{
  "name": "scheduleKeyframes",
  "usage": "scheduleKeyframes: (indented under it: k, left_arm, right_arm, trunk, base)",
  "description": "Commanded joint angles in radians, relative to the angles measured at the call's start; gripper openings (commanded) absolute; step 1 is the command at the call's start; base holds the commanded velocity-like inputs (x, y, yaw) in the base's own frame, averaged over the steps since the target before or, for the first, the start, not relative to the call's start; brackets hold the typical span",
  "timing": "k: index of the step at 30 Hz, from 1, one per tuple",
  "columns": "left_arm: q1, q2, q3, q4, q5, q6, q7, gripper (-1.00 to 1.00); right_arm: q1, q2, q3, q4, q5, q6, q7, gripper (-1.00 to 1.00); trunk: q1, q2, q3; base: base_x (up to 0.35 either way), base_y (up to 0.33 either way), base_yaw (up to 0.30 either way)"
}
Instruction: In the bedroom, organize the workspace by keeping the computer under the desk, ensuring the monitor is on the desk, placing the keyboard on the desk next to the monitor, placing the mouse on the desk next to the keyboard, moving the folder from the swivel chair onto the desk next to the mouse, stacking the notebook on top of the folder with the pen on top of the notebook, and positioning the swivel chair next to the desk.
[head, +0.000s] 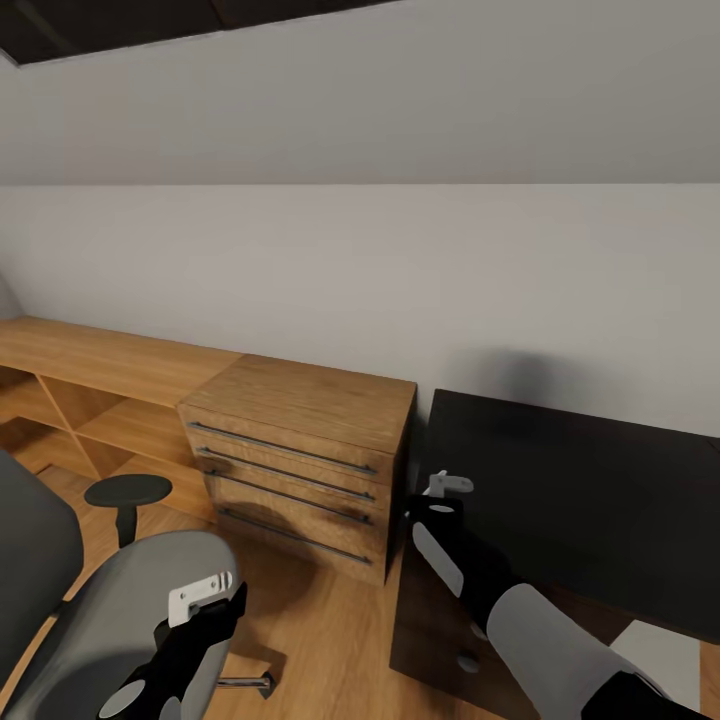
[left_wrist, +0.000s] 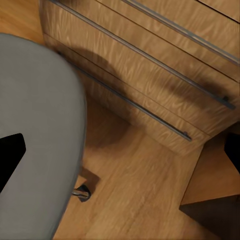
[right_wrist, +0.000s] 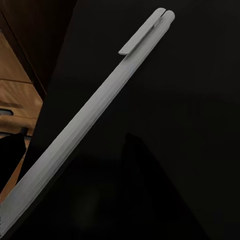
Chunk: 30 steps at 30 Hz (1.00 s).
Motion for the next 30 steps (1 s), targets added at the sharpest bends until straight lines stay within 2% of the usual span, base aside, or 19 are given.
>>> scheduleKeyframes:
  k: [1,30]
  left_arm:
    - [0.0,0.0,0.001,-0.002,0.011,0.005,0.006,1.0]
    - [0.0,-0.001,-0.001,0.0,0.01,0.005,0.006,1.0]
  right_arm:
    - [-0.001,-0.035,0.003,-0.001,0.011,0.013,-0.022,-1.0]
    - [-0.001,-0.035,0.003,-0.002,0.012,0.012,-0.024,-1.0]
  trunk:
    - [0.0,-0.001,-0.001]
    - [0.0,-0.001,-0.001]
  base:
    - [0.0,-0.087,0.0]
    - [-0.021,-0.033,0.0]
